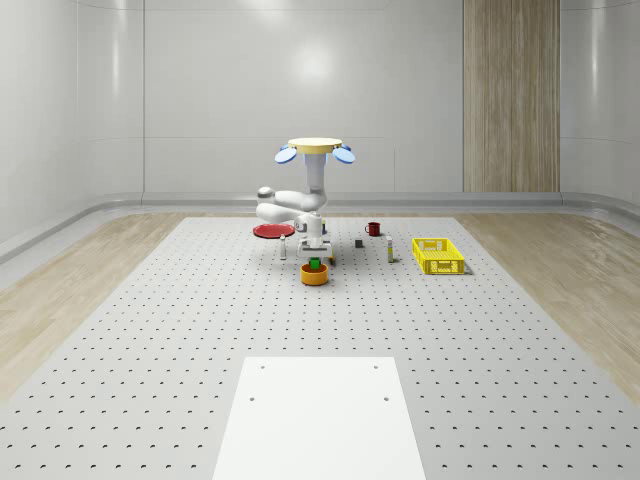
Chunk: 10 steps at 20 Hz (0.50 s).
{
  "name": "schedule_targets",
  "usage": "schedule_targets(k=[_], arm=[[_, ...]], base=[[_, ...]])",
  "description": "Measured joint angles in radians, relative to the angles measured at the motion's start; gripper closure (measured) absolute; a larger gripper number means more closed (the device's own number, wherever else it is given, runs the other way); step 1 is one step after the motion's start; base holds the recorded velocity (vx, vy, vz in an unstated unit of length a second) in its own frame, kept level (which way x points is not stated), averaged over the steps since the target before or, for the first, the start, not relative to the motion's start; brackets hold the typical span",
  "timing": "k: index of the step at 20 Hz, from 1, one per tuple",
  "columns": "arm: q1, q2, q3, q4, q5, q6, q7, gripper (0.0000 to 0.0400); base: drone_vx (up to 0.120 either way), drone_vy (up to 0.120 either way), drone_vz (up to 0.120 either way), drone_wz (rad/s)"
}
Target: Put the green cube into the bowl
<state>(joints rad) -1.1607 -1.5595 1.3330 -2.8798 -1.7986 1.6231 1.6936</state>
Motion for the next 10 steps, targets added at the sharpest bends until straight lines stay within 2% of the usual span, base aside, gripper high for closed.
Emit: schedule_targets(k=[10], arm=[[-0.025, -0.002, -0.136, 0.036, -0.129, 0.048, -0.004, 0.0150]], base=[[0.000, 0.000, 0.000, 0.000]])
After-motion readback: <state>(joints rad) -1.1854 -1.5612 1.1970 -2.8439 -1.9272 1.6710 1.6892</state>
